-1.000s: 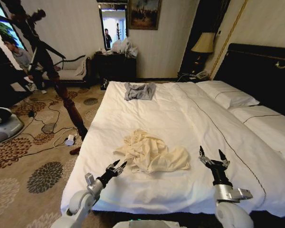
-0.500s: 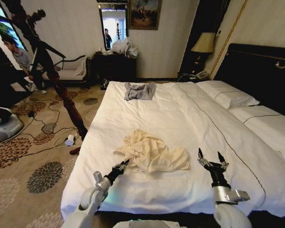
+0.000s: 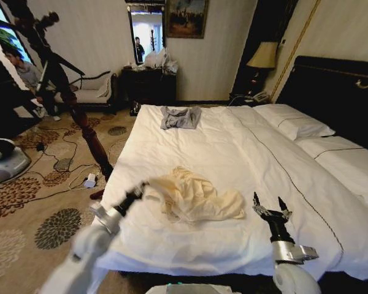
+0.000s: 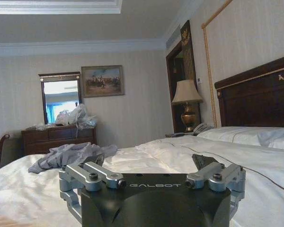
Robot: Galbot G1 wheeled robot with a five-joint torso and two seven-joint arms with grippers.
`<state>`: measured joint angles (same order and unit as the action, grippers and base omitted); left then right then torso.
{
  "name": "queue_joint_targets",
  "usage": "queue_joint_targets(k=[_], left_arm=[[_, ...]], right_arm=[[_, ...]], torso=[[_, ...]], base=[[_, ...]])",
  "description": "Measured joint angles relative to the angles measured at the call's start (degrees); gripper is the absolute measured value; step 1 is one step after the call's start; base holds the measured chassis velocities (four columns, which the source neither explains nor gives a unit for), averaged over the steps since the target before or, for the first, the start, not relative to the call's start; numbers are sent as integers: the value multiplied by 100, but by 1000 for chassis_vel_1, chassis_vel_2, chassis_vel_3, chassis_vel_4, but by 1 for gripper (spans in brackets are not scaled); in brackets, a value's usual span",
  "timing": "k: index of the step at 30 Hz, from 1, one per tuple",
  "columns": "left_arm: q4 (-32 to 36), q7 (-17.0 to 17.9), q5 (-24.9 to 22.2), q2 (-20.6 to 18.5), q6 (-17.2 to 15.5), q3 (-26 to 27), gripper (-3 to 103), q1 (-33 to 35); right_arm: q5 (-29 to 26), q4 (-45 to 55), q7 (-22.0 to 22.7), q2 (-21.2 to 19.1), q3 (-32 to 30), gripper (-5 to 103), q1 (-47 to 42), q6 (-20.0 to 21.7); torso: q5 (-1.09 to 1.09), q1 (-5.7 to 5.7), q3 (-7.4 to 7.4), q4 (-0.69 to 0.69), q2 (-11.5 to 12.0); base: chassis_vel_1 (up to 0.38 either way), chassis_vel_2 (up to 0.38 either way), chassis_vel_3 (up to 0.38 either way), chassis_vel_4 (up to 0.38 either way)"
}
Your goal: Pick up the clothes from the bed and hang them on the clothes hanger.
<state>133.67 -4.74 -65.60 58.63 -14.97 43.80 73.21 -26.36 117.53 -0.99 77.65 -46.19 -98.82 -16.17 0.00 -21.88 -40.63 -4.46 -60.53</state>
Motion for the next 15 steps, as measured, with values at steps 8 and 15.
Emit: queue_joint_targets(k=[8, 15], left_arm=[[-270, -92, 1097, 60, 125, 614, 2, 1122], [-1504, -126, 3242, 842, 298, 0, 2, 1892]], right_arm=[[16, -176, -2, 11, 126, 100, 17, -113], [-63, -141, -83, -99, 237, 100, -51, -193]], torso=[[-3, 0, 0, 3, -1], [-2, 1, 0, 2, 0]], base=[[0, 0, 0, 0], [0, 0, 0, 0]])
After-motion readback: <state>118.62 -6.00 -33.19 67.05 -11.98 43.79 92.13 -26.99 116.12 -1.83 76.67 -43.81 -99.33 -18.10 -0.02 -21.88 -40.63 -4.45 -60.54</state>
